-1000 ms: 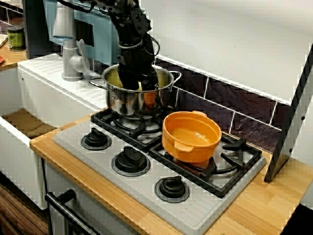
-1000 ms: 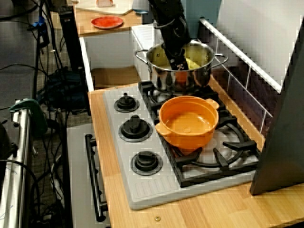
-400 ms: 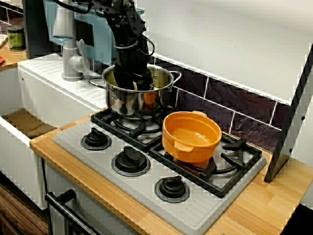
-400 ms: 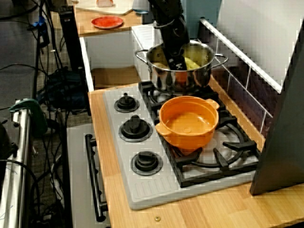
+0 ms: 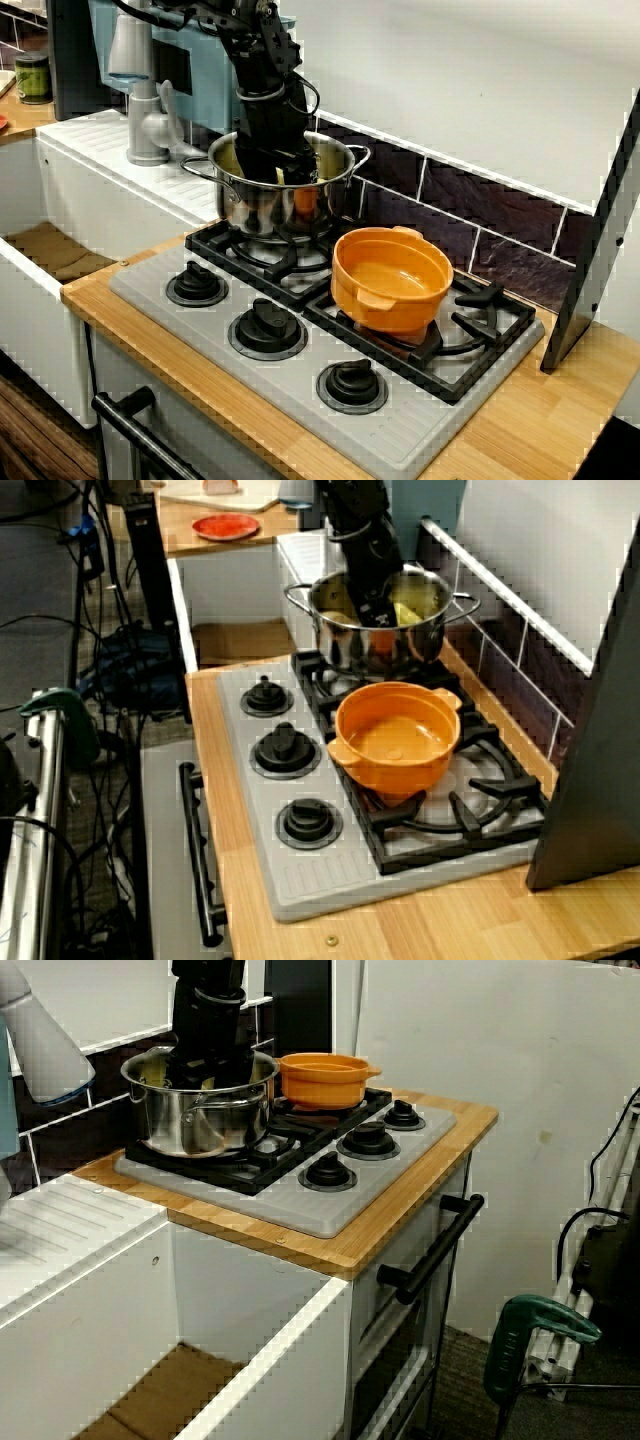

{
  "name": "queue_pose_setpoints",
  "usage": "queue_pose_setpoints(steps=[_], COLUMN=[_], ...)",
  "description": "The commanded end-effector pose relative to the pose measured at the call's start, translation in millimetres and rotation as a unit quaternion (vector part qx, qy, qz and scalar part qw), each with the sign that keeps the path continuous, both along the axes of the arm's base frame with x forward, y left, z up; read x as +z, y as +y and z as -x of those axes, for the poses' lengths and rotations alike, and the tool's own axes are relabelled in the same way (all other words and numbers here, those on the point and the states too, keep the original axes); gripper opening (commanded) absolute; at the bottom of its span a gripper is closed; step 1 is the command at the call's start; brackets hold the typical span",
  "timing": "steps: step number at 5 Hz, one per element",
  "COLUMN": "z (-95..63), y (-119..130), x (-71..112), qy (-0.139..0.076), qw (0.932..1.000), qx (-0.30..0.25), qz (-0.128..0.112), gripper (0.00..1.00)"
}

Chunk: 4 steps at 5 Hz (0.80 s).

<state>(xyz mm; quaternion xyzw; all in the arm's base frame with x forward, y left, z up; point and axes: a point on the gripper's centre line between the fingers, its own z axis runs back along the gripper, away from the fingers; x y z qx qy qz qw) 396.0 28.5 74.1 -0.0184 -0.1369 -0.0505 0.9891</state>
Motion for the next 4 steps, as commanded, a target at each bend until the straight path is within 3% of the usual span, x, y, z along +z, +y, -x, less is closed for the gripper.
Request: queue_pose_setpoints(steps=[1,4], z=[-5.2,-6.3], y=[6.1,10.1], x=[4.0,5.1], qy=[-0.016,-0.017], qw=[0.9998,0.9995], qx=[0.002,0.024], qz=[-0.011,-0.008], gripper=[1.00,1.00])
